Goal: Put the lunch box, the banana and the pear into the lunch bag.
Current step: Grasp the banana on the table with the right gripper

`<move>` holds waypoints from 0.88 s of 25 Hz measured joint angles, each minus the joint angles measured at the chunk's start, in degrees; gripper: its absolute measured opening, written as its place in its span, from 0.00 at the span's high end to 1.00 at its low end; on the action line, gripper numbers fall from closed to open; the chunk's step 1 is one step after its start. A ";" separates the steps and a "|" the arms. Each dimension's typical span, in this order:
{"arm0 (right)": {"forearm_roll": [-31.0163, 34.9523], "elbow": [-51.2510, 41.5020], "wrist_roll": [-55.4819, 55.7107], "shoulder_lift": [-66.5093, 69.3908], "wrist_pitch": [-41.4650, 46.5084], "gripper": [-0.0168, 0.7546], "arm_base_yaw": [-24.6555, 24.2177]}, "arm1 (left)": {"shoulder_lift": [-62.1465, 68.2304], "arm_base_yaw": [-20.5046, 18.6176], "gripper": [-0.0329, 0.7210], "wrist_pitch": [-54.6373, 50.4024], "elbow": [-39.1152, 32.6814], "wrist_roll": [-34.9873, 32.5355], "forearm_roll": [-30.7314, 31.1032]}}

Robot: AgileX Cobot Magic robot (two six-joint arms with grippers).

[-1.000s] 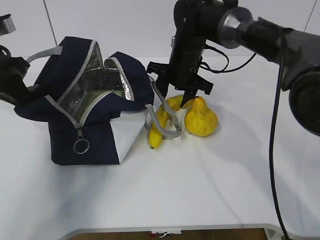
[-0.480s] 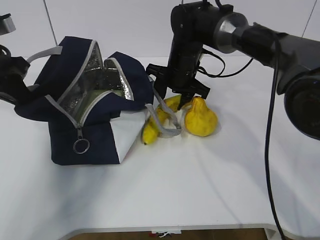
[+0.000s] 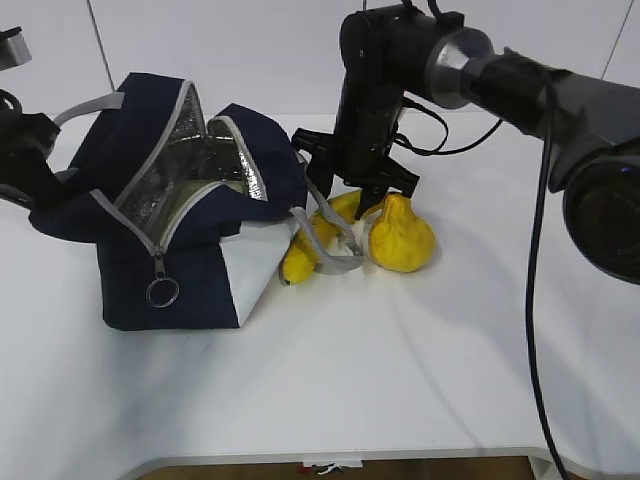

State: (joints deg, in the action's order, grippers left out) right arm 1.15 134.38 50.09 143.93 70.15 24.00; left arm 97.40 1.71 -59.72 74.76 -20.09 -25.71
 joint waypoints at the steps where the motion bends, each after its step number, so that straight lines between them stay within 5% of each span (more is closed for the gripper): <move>1: 0.00 0.00 0.00 0.00 0.00 0.41 0.00 | 0.00 0.00 0.97 0.00 0.00 0.00 0.00; 12: 0.33 0.17 -1.61 0.21 0.00 0.42 0.00 | 0.00 0.00 0.97 0.15 0.00 0.00 0.00; 22: 0.39 0.68 -3.37 0.21 -0.36 0.64 0.00 | 0.00 0.00 0.97 0.25 0.00 0.00 -0.10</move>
State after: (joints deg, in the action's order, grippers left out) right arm 1.54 135.05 46.72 144.14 69.79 24.00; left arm 97.40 1.71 -59.47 74.76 -20.09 -25.81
